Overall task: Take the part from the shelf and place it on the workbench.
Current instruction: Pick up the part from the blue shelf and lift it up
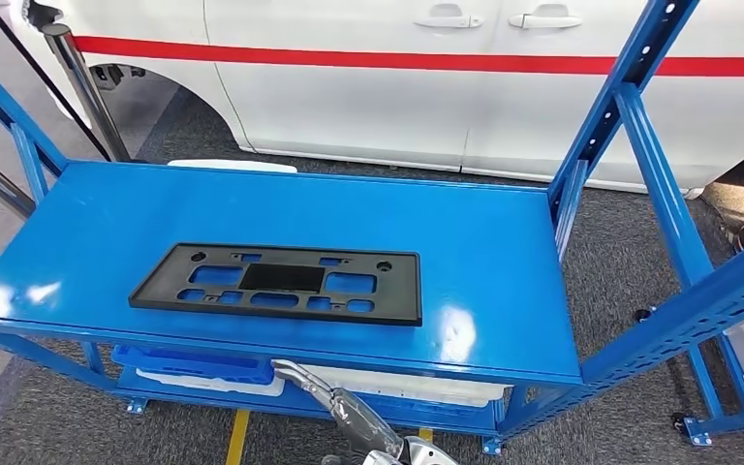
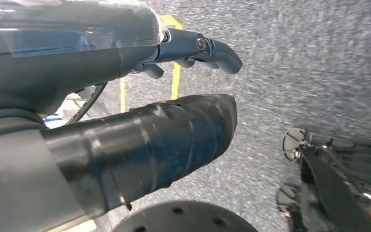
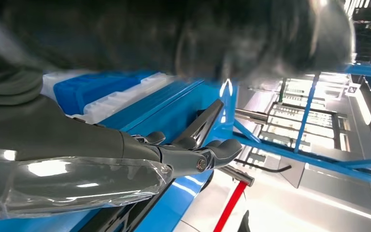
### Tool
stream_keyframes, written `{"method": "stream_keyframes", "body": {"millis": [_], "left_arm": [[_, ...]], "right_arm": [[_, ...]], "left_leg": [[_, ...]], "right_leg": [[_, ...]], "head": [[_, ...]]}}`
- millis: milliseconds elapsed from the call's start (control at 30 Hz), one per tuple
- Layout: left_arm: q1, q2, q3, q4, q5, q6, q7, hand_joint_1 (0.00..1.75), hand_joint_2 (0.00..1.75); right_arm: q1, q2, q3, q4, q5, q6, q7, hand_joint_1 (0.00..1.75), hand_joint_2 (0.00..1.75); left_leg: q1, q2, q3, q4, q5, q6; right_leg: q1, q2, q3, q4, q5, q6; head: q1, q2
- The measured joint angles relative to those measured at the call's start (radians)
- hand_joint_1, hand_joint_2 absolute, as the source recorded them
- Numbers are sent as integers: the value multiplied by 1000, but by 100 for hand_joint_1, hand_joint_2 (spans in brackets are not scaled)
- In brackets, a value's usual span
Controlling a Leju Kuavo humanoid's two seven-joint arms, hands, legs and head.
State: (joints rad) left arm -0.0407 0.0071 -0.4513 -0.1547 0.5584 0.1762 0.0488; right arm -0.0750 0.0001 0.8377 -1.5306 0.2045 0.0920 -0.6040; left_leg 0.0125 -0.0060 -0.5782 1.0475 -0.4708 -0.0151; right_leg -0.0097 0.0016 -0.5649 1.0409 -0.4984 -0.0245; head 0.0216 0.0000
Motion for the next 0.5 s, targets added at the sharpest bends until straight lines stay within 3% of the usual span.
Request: {"method": "stream_keyframes", "body": {"millis": [100, 167, 267, 300, 333, 367, 433, 500], "left_arm": [[-2, 1, 0, 0, 3, 0, 0, 0, 0], [-1, 3, 0, 0, 6, -1, 0, 0, 0], [-1, 8, 0, 0, 13, -1, -1, 0, 0], [-1, 10, 0, 0, 15, -1, -2, 0, 0], [-1, 13, 0, 0, 17, -1, -3, 0, 0], [-1, 15, 0, 0, 19, -1, -4, 0, 0], [-1, 17, 0, 0, 21, -2, -5, 0, 0], [-1, 18, 0, 0, 21, -2, -6, 0, 0]], "right_arm": [[-6, 3, 0, 5, -2, 1, 7, 0, 175], [-14, 7, 0, 10, 1, -1, 14, 0, 175], [-25, 16, 0, 25, 5, -6, 36, 0, 175], [-28, 18, 0, 32, 5, -6, 44, 0, 175], [-29, 20, 0, 39, 5, -6, 50, 0, 175], [-31, 22, 0, 45, 5, -6, 53, 0, 175], [-37, 27, 0, 54, 5, -7, 56, 0, 175], [-42, 33, 0, 60, 5, -7, 57, 0, 175]], "left_leg": [[-2, 0, 8, -25, -2, 17], [1, 2, 14, -36, 4, 31], [0, 5, 16, -42, 7, 45], [-1, 5, 16, -41, 6, 46], [-1, 4, 16, -40, 6, 47], [-2, 3, 17, -38, 5, 47], [-2, 1, 18, -31, 0, 43], [-6, 0, 16, -23, -5, 34]], "right_leg": [[2, -1, -3, -1, -1, 15], [2, -1, -12, 26, -23, 23], [2, -1, -89, 196, -111, 27], [2, -1, -116, 251, -128, 28], [1, -1, -128, 275, -127, 27], [1, -1, -122, 260, -105, 26], [1, -1, -65, 137, -36, 21], [3, -1, -18, 31, -1, 16]], "head": [[0, 0], [0, 0], [1, 0], [1, 0], [0, 0], [1, 0], [1, 0], [0, 0]]}}
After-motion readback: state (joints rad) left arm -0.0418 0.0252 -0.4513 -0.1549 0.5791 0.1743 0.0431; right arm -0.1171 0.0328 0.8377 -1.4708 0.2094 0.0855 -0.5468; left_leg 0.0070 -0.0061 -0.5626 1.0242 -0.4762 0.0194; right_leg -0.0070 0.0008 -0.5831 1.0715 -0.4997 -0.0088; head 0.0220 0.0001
